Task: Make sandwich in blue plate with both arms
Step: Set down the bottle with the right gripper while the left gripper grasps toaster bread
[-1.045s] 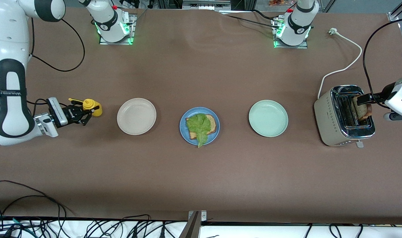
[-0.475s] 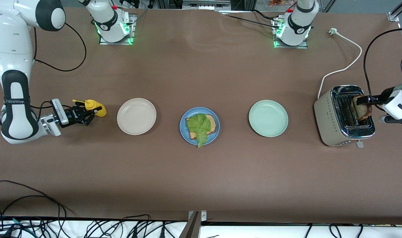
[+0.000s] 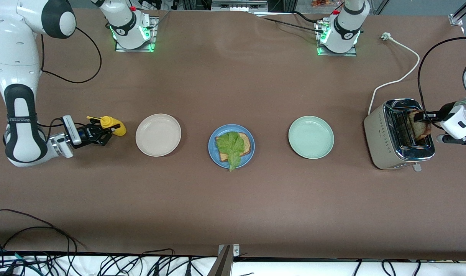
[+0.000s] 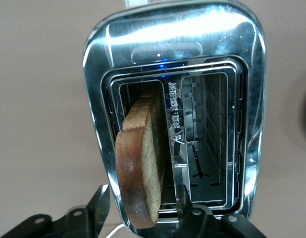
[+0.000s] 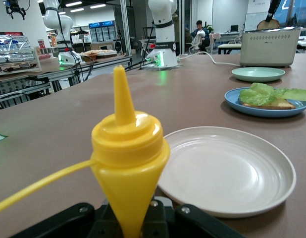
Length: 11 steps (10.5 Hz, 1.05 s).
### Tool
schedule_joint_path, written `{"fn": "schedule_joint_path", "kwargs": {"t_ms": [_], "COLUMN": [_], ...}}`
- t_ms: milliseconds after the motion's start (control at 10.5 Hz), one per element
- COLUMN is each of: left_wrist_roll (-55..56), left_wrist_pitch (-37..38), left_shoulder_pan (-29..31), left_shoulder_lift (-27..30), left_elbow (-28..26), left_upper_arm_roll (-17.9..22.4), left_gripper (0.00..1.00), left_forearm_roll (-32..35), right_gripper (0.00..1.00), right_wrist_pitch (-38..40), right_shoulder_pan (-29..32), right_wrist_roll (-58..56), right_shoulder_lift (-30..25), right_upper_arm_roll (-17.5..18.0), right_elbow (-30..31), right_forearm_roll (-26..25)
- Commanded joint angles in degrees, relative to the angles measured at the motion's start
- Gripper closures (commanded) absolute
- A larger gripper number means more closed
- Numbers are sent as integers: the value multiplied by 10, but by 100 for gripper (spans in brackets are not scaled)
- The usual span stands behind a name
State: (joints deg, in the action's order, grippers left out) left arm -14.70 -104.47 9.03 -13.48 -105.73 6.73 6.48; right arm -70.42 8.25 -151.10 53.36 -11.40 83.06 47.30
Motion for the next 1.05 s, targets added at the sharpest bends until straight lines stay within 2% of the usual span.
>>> {"fn": "schedule_joint_path", "kwargs": {"t_ms": [0, 95, 190, 285, 665, 950], "left_wrist_roll": [-23, -23, -23, -23, -26, -26], "left_wrist_pitch": [1, 1, 3, 3, 17, 30], "left_shoulder_pan": [5, 6, 6, 6, 7, 6], "left_shoulder_lift": [-6, -6, -6, -6, -2, 6], "left_elbow": [0, 1, 1, 1, 11, 26], "left_upper_arm_roll": [0, 0, 0, 0, 0, 0], "left_gripper": [50, 56, 62, 68, 88, 100], "left_forearm_roll": [-1, -1, 0, -1, -1, -1], "right_gripper": [90, 83, 49, 0, 0, 0], "right_wrist_pitch": [12, 13, 14, 15, 19, 18], "right_shoulder_pan": [9, 9, 9, 9, 18, 20], "right_wrist_roll": [-19, -19, -14, -14, -12, -11], "right_shoulder_lift": [19, 19, 18, 19, 14, 13], "right_upper_arm_roll": [10, 10, 10, 9, 1, -30], "right_elbow": [-18, -18, -18, -25, -60, -96], "right_forearm_roll": [18, 18, 18, 18, 2, -35]}}
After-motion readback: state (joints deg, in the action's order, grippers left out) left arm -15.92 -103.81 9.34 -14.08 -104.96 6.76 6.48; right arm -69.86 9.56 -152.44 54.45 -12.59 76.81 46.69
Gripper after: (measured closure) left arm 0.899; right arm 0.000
